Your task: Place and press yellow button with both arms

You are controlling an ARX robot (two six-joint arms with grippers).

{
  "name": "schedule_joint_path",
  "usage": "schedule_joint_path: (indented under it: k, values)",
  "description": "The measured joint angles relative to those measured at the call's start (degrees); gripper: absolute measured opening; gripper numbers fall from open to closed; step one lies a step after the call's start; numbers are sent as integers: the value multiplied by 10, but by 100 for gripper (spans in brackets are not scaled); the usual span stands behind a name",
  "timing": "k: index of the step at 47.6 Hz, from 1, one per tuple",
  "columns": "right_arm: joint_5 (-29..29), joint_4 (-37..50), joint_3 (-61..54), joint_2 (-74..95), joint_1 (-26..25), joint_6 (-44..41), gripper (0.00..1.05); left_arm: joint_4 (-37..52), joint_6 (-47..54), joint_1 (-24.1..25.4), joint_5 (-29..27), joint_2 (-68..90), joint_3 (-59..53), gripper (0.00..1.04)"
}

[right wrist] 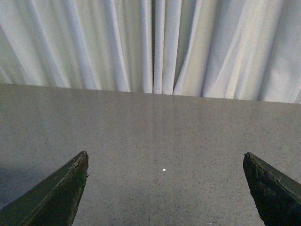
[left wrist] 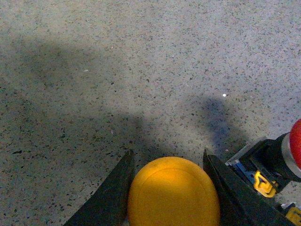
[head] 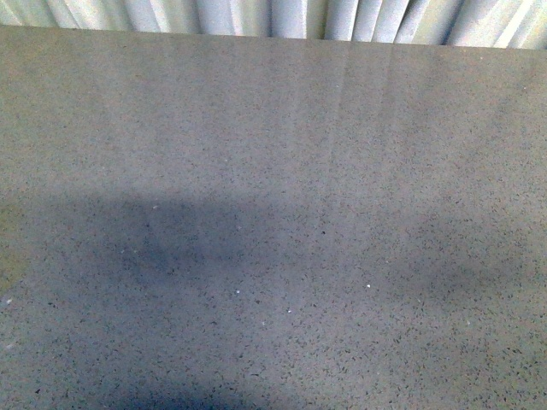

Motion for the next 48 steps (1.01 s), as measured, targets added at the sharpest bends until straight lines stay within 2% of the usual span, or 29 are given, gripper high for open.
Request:
schedule_joint_path:
  k: [11,18,26,34,35,39,44,48]
  values:
    - [0,0,0,0,0,0,96,-52,-6,1,0,-88,20,34]
    - [0,0,0,0,0,0,96,-75,-26,-31,-15,-149,53,34]
    - [0,0,0,0,0,0,96,-60,-54,-143,-72,-183,61,34]
    - [0,0,0,0,0,0,96,5,-74,-326,-172,-147,57,34]
    - [0,0,0,0,0,0,96,20,-76,-365,-193,-131,57,34]
    - [0,0,0,0,0,0,96,76,-80,-465,-258,-73,57,34]
    - [0,0,0,0,0,0,96,141,-80,-559,-322,2,62,34]
    - [0,0,0,0,0,0,96,162,-80,-597,-344,40,72,34]
